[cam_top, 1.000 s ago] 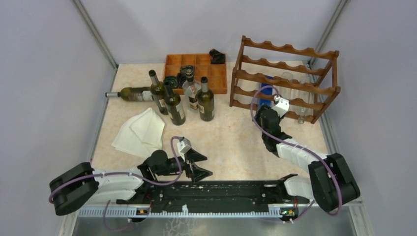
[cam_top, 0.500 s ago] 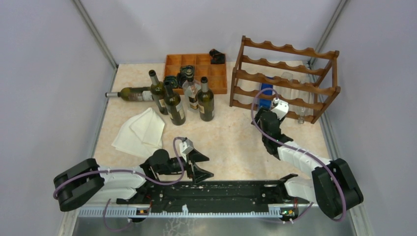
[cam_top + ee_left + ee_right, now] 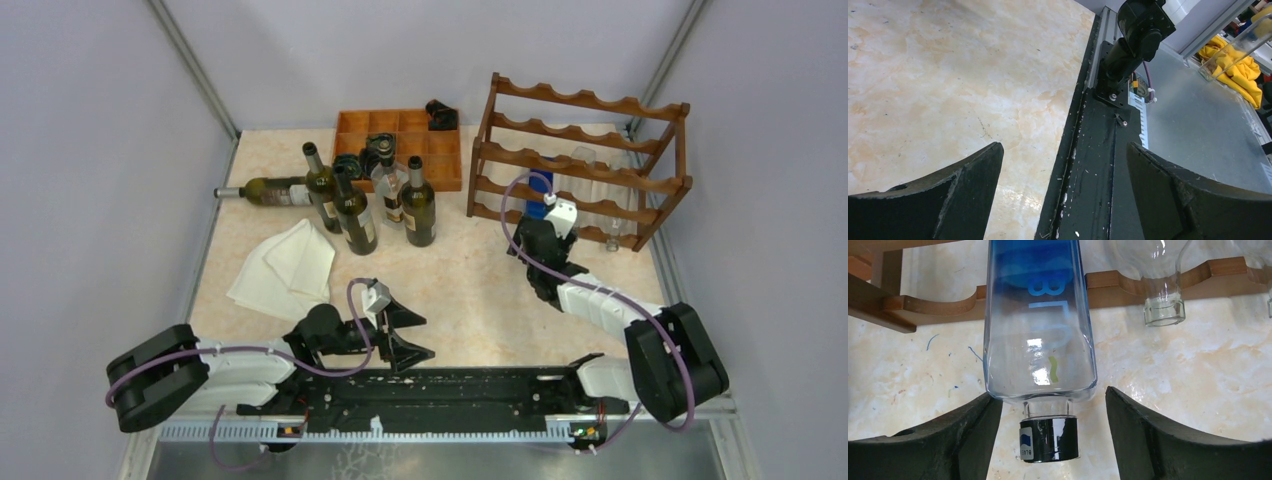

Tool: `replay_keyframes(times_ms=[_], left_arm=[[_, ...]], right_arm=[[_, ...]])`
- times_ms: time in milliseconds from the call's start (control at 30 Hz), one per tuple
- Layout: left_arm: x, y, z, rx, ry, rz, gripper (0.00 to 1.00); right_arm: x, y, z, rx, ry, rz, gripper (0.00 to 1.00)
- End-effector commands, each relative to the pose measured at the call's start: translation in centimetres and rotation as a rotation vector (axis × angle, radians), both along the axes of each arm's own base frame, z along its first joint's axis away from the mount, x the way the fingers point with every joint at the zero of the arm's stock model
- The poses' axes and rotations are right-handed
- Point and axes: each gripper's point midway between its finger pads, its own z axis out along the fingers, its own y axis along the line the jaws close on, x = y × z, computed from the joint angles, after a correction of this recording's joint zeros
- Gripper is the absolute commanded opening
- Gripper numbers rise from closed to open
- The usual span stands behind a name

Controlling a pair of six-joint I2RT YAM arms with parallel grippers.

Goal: Put the wine bottle on the wine rack
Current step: Place the wine bottle in the wine rack.

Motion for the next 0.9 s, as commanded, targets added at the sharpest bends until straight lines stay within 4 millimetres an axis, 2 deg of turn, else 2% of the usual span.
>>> replay_keyframes(times_ms=[0,300,600,767,867], left_arm=[[-0.3,0.1,1.1,-0.042,-0.038,-0.017,0.98],[-0.3,0.1,0.9,-0.040,-0.037,-0.016,0.98],[-0.3,0.1,0.9,-0.038,-0.036,-0.017,0.98],[-0.2,0.1,0.9,-0.038,-0.035,-0.016,0.98],[-0.3,0.1,0.9,-0.037,-0.035,-0.017,0.98]], right_arm=[[1.8,0.2,2.0,-0.031,-0.063,-0.015,0.73],[3.1,0.2,1.4,-0.028,-0.091,-0.016,0.65],[2.4,-0.8,1.4,0.048,-0.168,-0.018,0.26],[1.7,-1.0,1.1,0.103,-0.223,-0.031,0.10],[1.6,-1.0,1.2,0.141,-0.270,-0.047,0.06]])
